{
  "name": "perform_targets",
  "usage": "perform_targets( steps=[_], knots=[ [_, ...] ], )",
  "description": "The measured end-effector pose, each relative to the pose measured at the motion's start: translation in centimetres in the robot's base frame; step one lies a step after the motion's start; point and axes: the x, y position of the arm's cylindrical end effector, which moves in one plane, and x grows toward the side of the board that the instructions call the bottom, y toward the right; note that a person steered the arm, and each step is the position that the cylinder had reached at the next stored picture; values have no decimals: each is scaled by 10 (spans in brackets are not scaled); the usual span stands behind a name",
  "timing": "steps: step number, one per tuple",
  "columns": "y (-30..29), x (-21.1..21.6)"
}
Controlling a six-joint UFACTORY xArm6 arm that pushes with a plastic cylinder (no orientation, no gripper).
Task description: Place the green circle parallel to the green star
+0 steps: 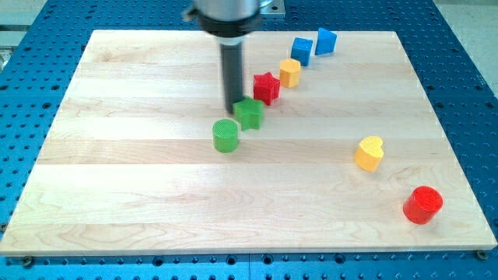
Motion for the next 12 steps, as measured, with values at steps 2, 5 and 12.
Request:
perform_targets(
  steps=[2, 5, 12],
  knots=[
    [-42, 6],
    [42, 59],
    [0, 22]
  ],
)
